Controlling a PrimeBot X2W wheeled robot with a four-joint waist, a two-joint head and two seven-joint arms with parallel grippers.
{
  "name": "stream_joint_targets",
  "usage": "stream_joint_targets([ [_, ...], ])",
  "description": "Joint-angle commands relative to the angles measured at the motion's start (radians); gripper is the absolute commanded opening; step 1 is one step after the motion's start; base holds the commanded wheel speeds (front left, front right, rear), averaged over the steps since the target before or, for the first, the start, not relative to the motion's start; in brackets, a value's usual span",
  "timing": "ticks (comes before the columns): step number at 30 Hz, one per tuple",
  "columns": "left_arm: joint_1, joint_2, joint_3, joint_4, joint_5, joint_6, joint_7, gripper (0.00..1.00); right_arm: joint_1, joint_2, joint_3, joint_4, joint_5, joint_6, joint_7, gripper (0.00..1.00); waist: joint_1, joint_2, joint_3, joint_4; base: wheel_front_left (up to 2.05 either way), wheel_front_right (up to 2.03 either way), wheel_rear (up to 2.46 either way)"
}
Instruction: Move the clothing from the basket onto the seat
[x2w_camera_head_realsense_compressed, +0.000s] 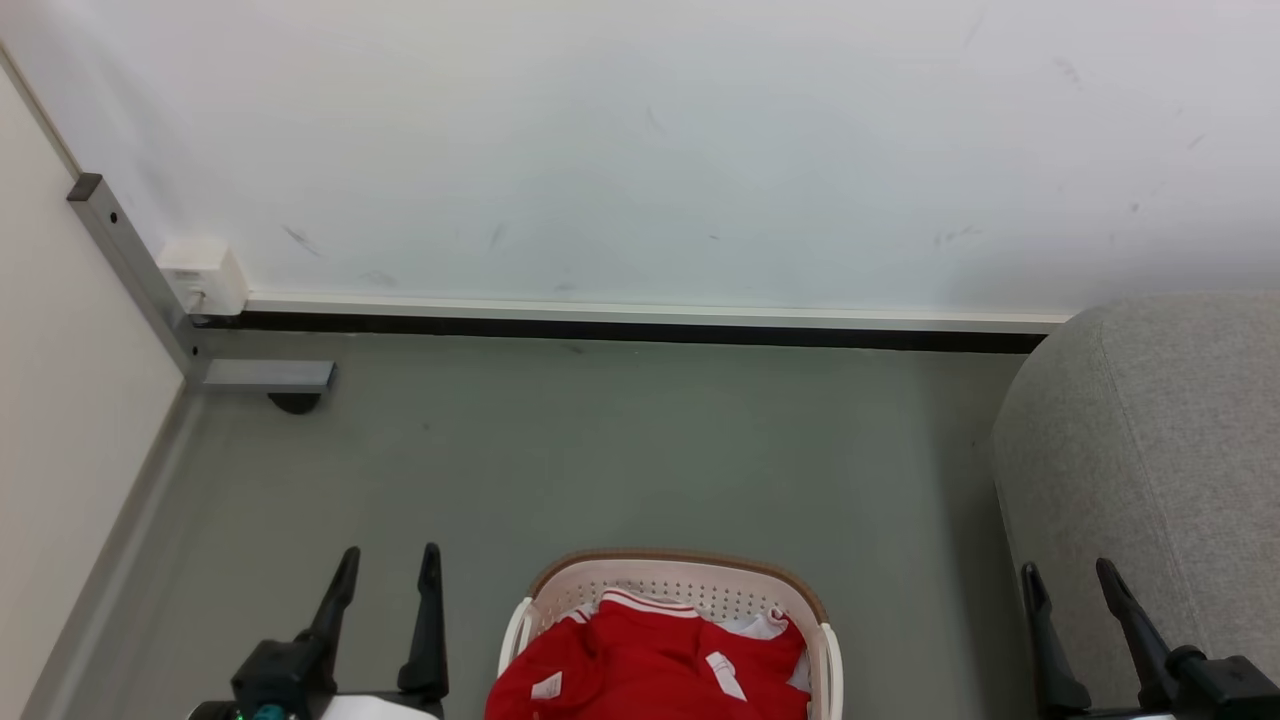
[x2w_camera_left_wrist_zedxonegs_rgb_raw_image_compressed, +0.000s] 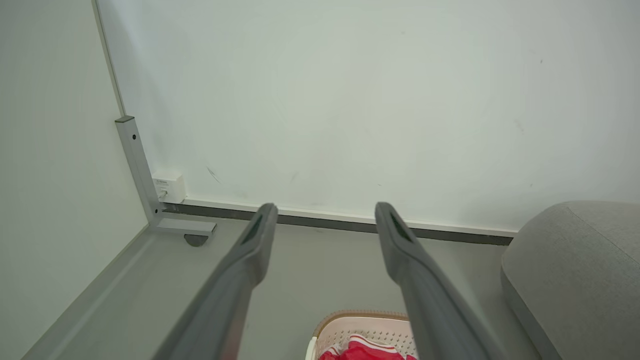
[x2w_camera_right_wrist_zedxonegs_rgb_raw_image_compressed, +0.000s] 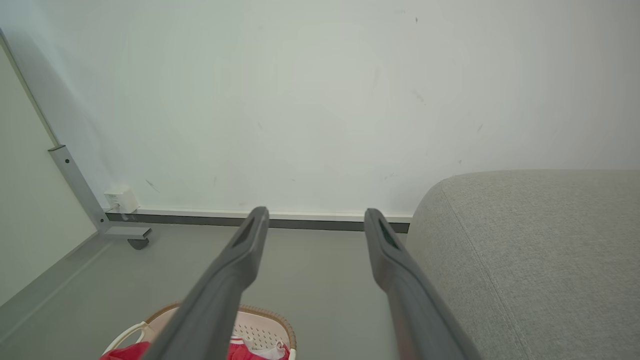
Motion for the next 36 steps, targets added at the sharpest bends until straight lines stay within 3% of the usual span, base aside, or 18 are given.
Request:
stream_joint_targets([
  [1, 0.005, 0.008, -0.002, 0.003, 0.018, 0.001, -0.009, 1.0, 0.011, -0.004, -0.001, 0.003, -0.016, -0.002, -0.01, 1.0, 0.0, 0.0, 0.0, 0.0, 0.0, 0.0, 0.0],
  [27, -0.009, 0.008, -0.005, 0.038, 0.002, -0.029, -0.017, 1.0, 0.006, 0.0, 0.005, 0.02, -0.016, -0.002, -0.018, 1.0, 0.0, 0.0, 0.004, -0.005, 0.0, 0.0, 0.0],
  [36, -0.143, 0.007, -0.095, 0.163, 0.028, -0.077, -0.017, 1.0, -0.055, -0.005, 0.007, -0.022, -0.016, -0.002, -0.017, 1.0, 0.0, 0.0, 0.126, -0.029, 0.0, 0.0, 0.0],
])
